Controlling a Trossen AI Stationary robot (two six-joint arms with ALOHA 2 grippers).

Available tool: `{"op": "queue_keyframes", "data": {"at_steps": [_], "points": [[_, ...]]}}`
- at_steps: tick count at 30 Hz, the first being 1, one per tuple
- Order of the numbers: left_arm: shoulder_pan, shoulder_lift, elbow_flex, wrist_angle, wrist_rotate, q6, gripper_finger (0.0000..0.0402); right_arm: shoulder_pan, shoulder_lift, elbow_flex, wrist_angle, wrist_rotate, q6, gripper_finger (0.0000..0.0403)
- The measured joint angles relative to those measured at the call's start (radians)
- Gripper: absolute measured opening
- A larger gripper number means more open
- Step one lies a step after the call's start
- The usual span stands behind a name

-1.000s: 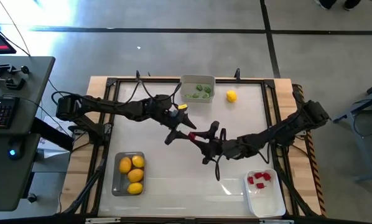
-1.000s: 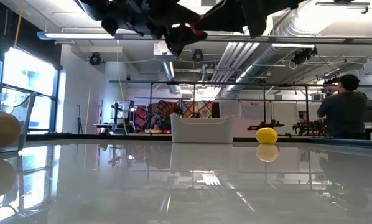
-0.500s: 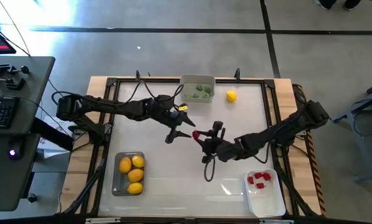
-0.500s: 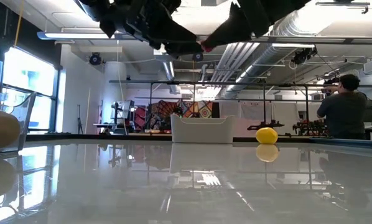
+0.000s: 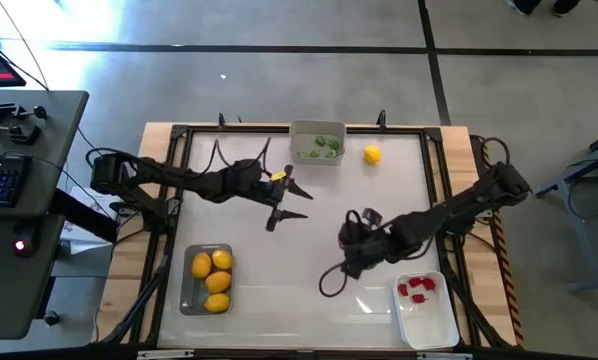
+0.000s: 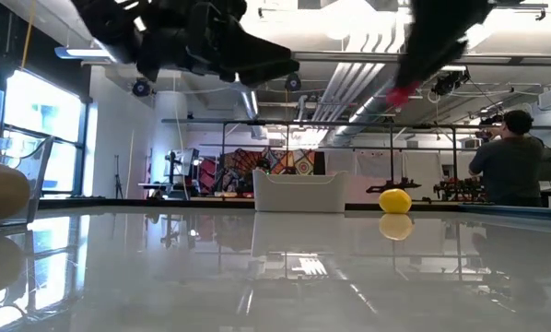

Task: Sort produce into baskets
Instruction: Put the red chili pepper into the white bin

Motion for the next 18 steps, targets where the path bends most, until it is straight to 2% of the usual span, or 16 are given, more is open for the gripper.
{"op": "queue_keyframes", "data": {"at_steps": [5, 9, 13, 18], "points": [[-0.006, 0.000, -0.050, 0.099, -0.065, -0.015, 0.0237, 0.085, 0.000, 0.105, -0.233, -0.146, 0.264, 0.0122], [-0.017, 0.000, -0.068, 0.143, -0.074, -0.016, 0.0237, 0.176, 0.000, 0.157, -0.349, -0.273, 0.490, 0.0122], [-0.026, -0.001, -0.070, 0.142, -0.074, 0.003, 0.0237, 0.289, 0.000, 0.166, -0.371, -0.373, 0.724, 0.0122], [-0.033, -0.001, -0.070, 0.153, -0.070, 0.027, 0.0237, 0.450, 0.000, 0.128, -0.372, -0.400, 1.076, 0.0122]]}}
